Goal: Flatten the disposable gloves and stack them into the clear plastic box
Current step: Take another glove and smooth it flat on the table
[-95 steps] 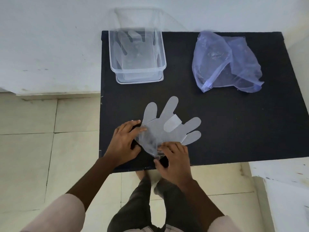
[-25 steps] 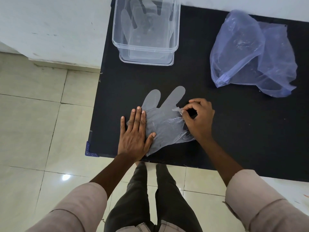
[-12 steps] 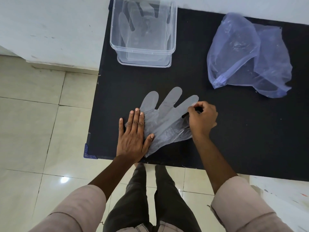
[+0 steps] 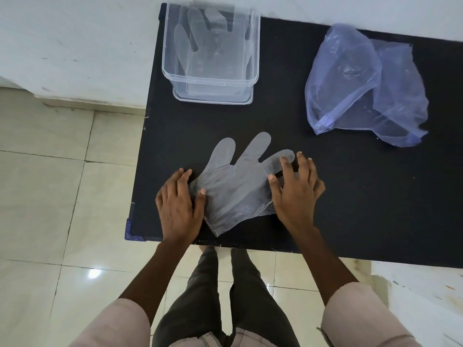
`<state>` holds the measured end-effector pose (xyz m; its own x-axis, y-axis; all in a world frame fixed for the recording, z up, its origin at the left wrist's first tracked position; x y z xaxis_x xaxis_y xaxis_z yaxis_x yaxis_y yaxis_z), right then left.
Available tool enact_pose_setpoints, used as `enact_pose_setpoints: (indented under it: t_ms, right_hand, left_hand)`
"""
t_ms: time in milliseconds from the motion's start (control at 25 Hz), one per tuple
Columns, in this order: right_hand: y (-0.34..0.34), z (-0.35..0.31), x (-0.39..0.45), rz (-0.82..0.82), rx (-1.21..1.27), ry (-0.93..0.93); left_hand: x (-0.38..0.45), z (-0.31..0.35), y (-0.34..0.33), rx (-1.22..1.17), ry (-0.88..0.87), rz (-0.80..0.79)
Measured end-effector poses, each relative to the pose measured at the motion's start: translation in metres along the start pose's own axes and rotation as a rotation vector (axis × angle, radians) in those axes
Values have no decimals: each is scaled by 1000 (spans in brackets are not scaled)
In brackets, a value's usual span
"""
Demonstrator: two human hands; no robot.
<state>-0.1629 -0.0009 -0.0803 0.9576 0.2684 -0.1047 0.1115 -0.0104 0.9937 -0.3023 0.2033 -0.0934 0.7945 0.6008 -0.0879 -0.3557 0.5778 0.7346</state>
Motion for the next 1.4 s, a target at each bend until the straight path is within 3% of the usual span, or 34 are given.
enact_pose_setpoints:
  t_ms: [80,160,280,440,720,960,1200,1400]
  right_hand:
    - [7,0,-9,86,155,-104]
    - [12,-5,-27,173,292,-83]
    - [12,-35,-73,95,360,164]
    - [-3,-74,-118,-21,208,378]
    - [-10,-87,-119,25,154,290]
    - [-2,-74,-120,42,208,315]
    - [16,-63,-119,-6,465,152]
    - [34,-59,-109,-66,626,55]
  left_hand:
    - [6,-5,16,-91,65,33]
    - [15,-11,31,-147,155,-14]
    - [27,-15,46,-127,164,-162]
    - [39,-10,50,-147,207,-277]
    - [45,-8,47,-30,235,-311]
    - [27,-12,48,-104,254,-351]
    - [13,-16,51,-330,320,-264]
    - [0,-28,60,-261,2,-332]
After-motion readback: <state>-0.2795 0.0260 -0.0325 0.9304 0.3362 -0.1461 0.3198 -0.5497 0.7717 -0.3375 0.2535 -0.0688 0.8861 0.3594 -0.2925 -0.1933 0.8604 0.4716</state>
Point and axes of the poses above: each hand's wrist, its own x-axis towards the middle knuckle, its own y-axis out of the back of the hand, z = x × y, the point moved 2 cm from there along x, towards the middle knuckle, and after that the axes turned 12 degrees about -x, right-handed, at the moved point
